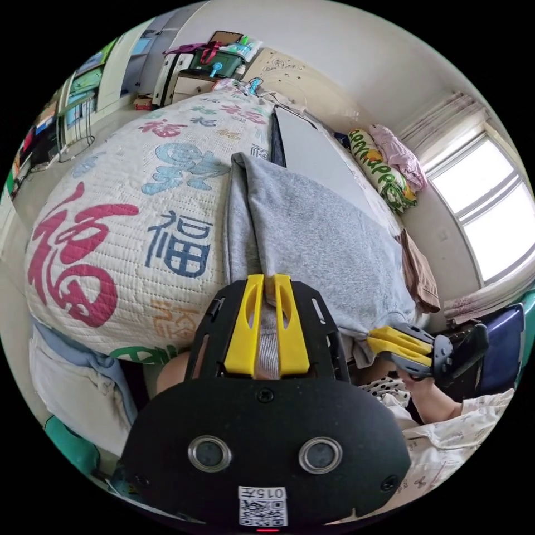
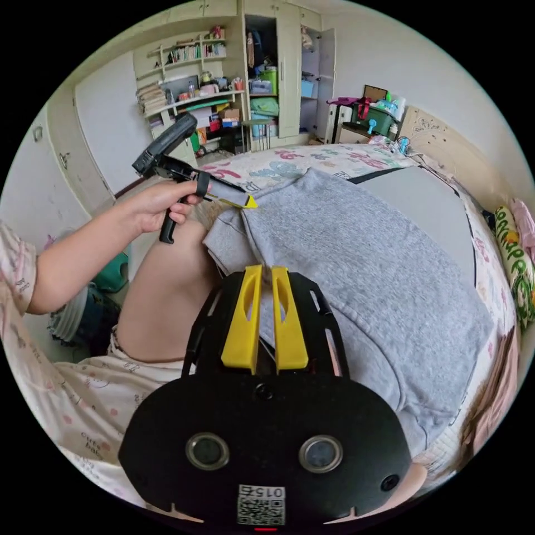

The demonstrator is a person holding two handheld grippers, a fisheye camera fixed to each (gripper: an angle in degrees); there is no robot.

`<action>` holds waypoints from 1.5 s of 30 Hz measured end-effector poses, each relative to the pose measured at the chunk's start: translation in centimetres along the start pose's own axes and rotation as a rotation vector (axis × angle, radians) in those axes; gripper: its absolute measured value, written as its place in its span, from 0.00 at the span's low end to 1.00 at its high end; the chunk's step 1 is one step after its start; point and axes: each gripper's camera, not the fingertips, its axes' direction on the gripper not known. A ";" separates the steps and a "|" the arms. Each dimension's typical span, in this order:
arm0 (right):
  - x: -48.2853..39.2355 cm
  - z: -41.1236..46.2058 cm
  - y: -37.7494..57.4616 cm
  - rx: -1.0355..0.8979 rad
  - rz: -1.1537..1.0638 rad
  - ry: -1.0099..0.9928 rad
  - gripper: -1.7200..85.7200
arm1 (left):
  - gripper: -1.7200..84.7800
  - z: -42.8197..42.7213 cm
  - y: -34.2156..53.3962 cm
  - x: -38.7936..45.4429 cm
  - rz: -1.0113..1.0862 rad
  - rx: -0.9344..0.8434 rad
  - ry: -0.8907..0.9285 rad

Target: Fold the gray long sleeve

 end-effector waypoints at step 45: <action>14.4 -41.8 5.5 0.408 0.912 -0.026 0.02 | 0.03 15.1 -29.4 65.3 1.046 -0.405 -0.155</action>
